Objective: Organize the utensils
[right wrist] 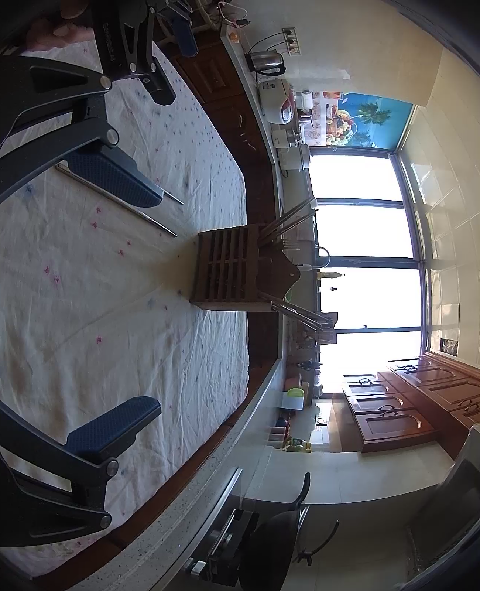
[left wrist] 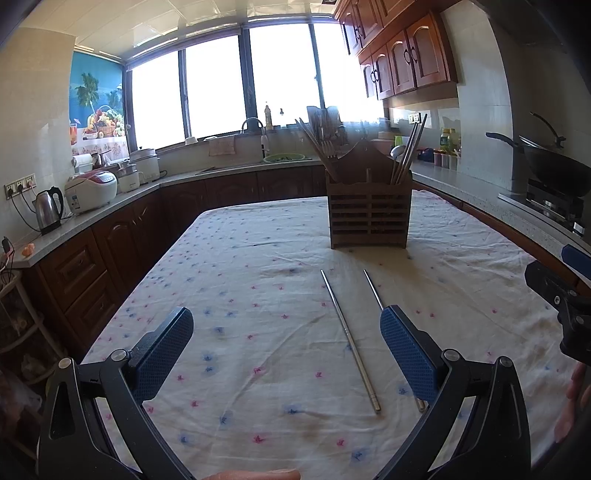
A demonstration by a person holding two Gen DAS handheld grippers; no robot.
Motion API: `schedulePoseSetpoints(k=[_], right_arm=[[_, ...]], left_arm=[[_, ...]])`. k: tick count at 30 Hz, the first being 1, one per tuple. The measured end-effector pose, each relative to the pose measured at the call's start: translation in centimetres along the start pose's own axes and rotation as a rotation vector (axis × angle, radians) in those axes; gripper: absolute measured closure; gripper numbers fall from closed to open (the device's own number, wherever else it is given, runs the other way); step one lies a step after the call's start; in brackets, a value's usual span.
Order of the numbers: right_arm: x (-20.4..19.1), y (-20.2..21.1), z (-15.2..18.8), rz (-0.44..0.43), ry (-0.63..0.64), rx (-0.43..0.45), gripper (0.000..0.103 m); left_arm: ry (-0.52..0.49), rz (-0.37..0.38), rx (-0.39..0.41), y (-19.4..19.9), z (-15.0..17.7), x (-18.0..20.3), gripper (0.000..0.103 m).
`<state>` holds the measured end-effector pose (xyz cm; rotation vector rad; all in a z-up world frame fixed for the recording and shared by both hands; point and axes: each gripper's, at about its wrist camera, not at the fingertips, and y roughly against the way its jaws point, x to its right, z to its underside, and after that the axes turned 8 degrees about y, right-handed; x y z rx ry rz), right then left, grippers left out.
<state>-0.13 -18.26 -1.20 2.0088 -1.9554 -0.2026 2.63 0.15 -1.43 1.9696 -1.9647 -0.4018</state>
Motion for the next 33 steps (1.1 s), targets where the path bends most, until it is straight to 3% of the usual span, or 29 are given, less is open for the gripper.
schedulePoseSetpoints(k=[33], right_arm=[[0.05, 0.41, -0.77, -0.018, -0.004, 0.019, 0.0]], left_arm=[[-0.003, -0.006, 0.012, 0.24, -0.3, 0.12, 0.0]])
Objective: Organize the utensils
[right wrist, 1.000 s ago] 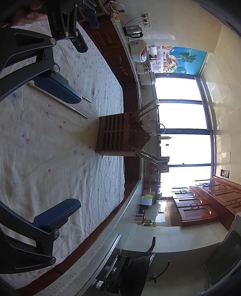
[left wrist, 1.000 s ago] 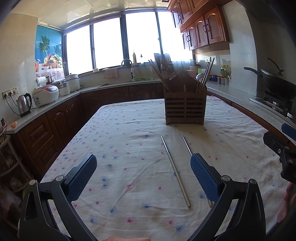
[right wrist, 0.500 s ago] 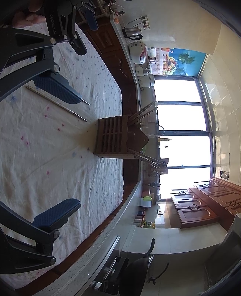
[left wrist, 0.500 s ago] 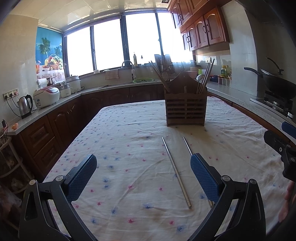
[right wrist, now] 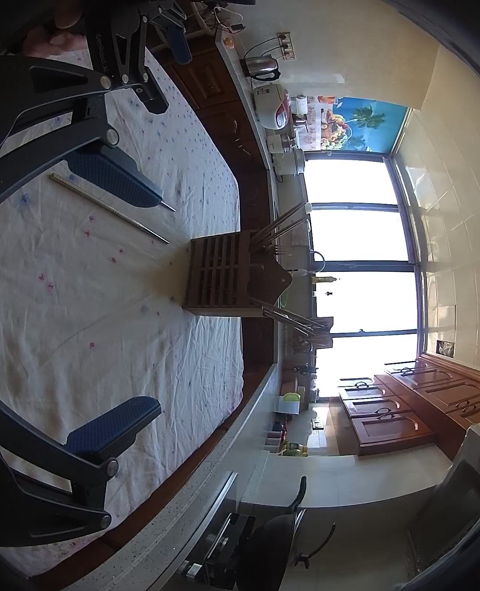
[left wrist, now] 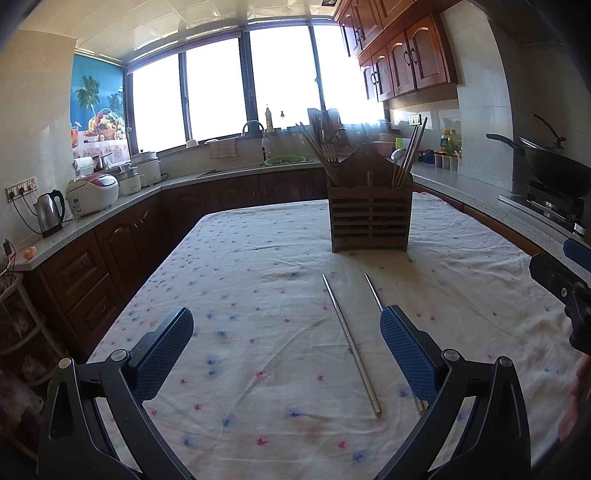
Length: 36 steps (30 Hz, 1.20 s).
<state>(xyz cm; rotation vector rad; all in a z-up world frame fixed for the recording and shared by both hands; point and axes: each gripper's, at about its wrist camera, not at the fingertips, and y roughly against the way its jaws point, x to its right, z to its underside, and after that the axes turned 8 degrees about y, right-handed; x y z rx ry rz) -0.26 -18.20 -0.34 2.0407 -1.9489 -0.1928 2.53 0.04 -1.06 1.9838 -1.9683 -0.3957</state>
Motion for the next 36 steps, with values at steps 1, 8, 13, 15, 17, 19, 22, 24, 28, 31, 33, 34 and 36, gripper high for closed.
schedulePoseSetpoints(k=[1, 8, 13, 15, 17, 19, 22, 24, 28, 31, 33, 34, 36], right_arm=[[0.0, 0.02, -0.03, 0.0, 0.0, 0.001, 0.0], [-0.04, 0.15, -0.13, -0.002, 0.0, 0.002, 0.0], [-0.07, 0.18, -0.26, -0.003, 0.0, 0.004, 0.0], [-0.08, 0.17, -0.23, -0.003, 0.0, 0.003, 0.0], [-0.06, 0.2, -0.3, -0.003, -0.001, 0.004, 0.0], [-0.06, 0.23, -0.43, -0.004, -0.001, 0.005, 0.0], [-0.07, 0.21, -0.47, -0.006, -0.001, 0.004, 0.0], [-0.09, 0.24, -0.47, -0.005, -0.002, 0.003, 0.0], [-0.07, 0.24, -0.58, -0.005, -0.001, 0.003, 0.0], [-0.05, 0.22, -0.52, -0.006, -0.002, 0.003, 0.0], [-0.06, 0.22, -0.51, -0.005, -0.002, 0.003, 0.0], [-0.08, 0.2, -0.56, -0.005, -0.002, 0.003, 0.0], [-0.09, 0.2, -0.56, -0.005, -0.002, 0.002, 0.0]], left_arm=[[-0.001, 0.0, 0.001, -0.01, 0.0, 0.01, 0.0], [-0.005, 0.002, -0.001, -0.13, -0.06, 0.07, 0.0], [-0.003, 0.005, -0.003, -0.2, -0.16, 0.01, 0.0], [-0.003, 0.006, -0.003, -0.21, -0.18, 0.0, 0.0], [-0.004, 0.005, -0.003, -0.25, -0.19, -0.01, 0.0], [-0.004, 0.007, -0.003, -0.25, -0.21, 0.01, 0.0], [-0.006, 0.007, -0.003, -0.32, -0.21, -0.01, 0.0], [-0.005, 0.006, -0.003, -0.31, -0.22, 0.0, 0.0], [-0.006, 0.006, -0.003, -0.32, -0.23, 0.04, 0.0], [-0.007, 0.009, -0.005, -0.31, -0.23, 0.05, 0.0], [-0.007, 0.011, -0.005, -0.32, -0.25, 0.05, 0.0], [-0.007, 0.011, -0.005, -0.34, -0.28, 0.05, 0.0], [-0.006, 0.012, -0.008, -0.39, -0.31, 0.05, 0.0]])
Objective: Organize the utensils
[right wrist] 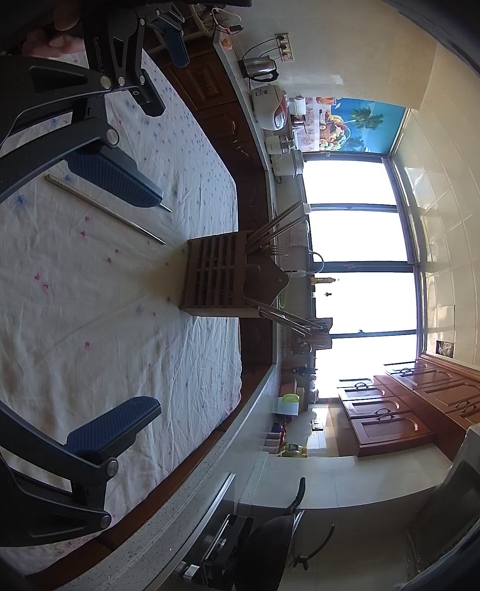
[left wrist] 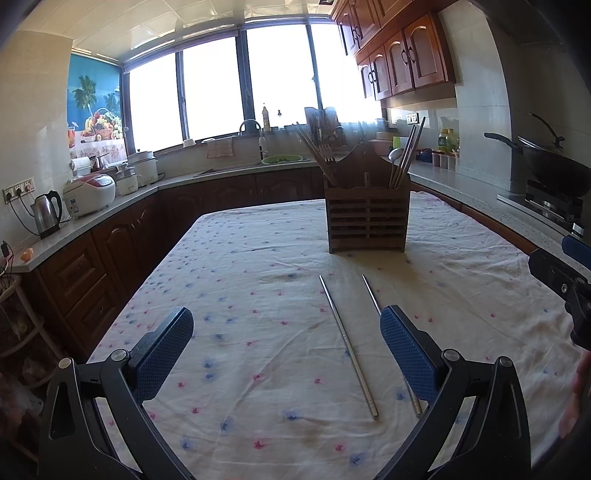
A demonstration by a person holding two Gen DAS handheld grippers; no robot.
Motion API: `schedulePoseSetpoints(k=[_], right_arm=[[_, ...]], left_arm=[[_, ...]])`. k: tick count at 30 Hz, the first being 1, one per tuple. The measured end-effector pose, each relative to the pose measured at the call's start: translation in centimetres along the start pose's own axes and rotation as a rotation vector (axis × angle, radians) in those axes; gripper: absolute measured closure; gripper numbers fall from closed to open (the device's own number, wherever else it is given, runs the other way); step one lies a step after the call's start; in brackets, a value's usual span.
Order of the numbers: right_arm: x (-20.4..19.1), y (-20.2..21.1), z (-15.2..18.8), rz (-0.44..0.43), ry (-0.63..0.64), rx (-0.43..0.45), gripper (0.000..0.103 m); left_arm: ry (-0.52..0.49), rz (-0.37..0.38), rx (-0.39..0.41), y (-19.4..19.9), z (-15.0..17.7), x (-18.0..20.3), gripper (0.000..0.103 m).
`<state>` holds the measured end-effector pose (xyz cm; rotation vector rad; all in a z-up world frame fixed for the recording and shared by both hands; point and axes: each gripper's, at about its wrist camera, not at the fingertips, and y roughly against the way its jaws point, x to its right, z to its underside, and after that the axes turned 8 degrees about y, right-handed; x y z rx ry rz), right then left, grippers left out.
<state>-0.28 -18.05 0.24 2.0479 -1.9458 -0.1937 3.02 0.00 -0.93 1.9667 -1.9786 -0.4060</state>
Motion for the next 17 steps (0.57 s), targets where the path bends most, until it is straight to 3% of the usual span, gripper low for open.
schedulePoseSetpoints(k=[17], right_arm=[[0.2, -1.8, 0.0, -0.009, -0.001, -0.042, 0.0]], left_arm=[[0.013, 0.031, -0.067, -1.4, -0.4, -0.2, 0.0]])
